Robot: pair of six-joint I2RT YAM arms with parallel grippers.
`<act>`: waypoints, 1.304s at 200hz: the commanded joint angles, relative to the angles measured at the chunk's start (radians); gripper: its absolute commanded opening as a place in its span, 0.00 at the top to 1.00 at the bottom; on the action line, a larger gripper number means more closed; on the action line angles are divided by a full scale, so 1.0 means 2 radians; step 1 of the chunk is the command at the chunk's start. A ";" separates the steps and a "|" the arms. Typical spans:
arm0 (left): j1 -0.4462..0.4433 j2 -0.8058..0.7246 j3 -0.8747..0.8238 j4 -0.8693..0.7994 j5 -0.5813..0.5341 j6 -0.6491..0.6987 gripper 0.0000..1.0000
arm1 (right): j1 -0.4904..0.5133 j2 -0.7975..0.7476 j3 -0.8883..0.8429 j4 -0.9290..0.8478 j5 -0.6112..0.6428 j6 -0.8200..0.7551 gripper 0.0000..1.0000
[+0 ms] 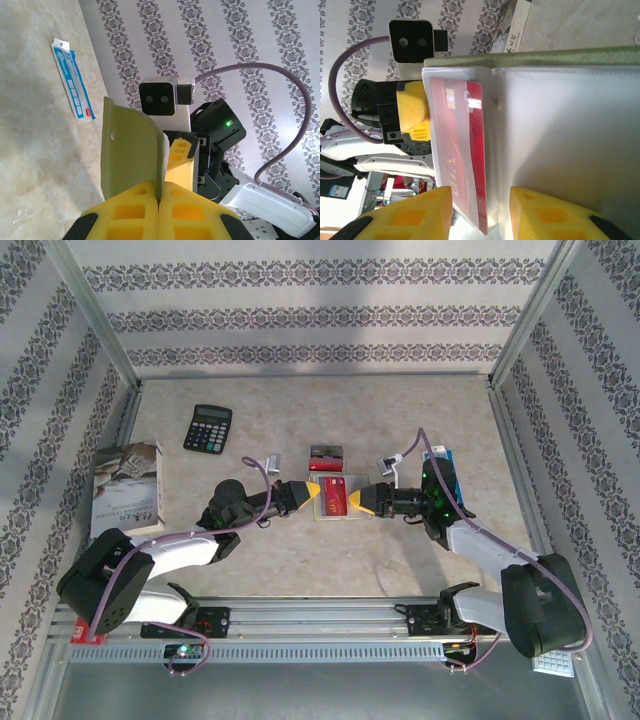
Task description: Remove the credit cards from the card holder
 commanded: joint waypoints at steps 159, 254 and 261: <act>-0.002 0.017 0.001 0.058 0.009 -0.015 1.00 | 0.028 0.043 0.023 0.076 0.002 0.019 0.63; -0.002 0.020 0.000 0.060 0.006 -0.016 1.00 | 0.017 0.037 0.010 0.075 -0.003 0.019 0.73; -0.002 0.021 0.000 0.060 0.006 -0.016 1.00 | 0.016 0.036 0.010 0.075 -0.004 0.018 0.74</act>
